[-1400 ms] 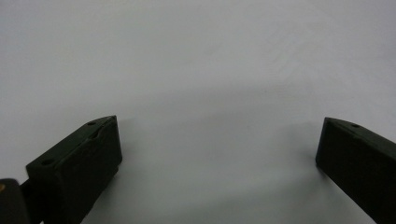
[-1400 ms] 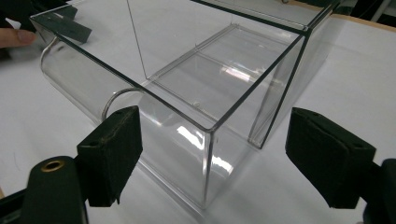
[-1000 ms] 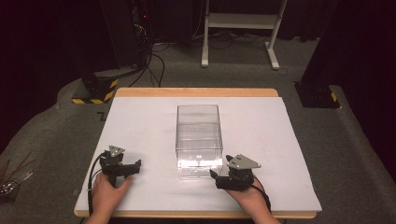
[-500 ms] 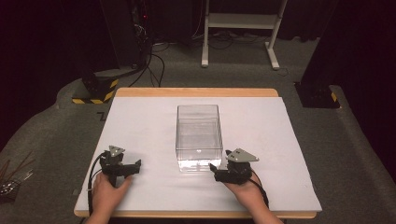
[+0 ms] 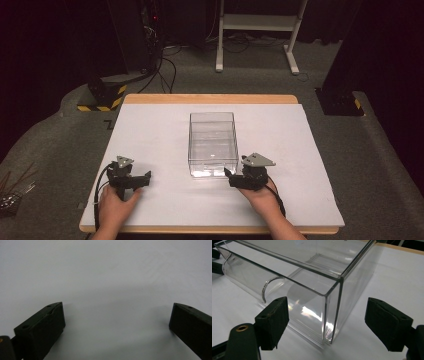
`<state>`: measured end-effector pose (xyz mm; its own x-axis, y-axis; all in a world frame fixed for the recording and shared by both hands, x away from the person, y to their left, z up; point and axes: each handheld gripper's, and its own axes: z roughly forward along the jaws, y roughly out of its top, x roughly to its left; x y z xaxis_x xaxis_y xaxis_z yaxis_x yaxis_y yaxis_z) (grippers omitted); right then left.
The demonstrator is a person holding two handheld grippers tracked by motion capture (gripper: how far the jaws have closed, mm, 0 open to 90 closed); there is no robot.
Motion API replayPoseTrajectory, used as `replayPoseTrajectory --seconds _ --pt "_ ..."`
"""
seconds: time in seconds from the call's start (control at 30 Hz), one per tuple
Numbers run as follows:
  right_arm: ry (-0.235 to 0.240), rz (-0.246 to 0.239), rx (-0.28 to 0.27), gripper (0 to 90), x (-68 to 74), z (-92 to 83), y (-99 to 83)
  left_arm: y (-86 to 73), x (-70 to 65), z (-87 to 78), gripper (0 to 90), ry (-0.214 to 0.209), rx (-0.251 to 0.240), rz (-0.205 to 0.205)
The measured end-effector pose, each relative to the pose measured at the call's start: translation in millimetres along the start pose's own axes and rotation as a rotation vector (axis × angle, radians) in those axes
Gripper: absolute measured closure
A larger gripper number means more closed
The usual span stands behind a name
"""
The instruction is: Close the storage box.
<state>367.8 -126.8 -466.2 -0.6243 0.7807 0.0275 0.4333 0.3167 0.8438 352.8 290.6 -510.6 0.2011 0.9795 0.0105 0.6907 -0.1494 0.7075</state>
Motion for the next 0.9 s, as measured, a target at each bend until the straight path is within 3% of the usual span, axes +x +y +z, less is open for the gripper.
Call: replayPoseTrajectory --seconds 0.4,0.9 --pt "-0.036 0.029 0.009 20.0 -8.6 12.7 2.9 0.0 0.0 0.0 0.7 0.0 0.0 0.0" --pt "-0.041 0.055 0.025 20.3 -15.3 23.1 7.6 0.0 0.0 0.0 0.7 0.0 0.0 0.0"
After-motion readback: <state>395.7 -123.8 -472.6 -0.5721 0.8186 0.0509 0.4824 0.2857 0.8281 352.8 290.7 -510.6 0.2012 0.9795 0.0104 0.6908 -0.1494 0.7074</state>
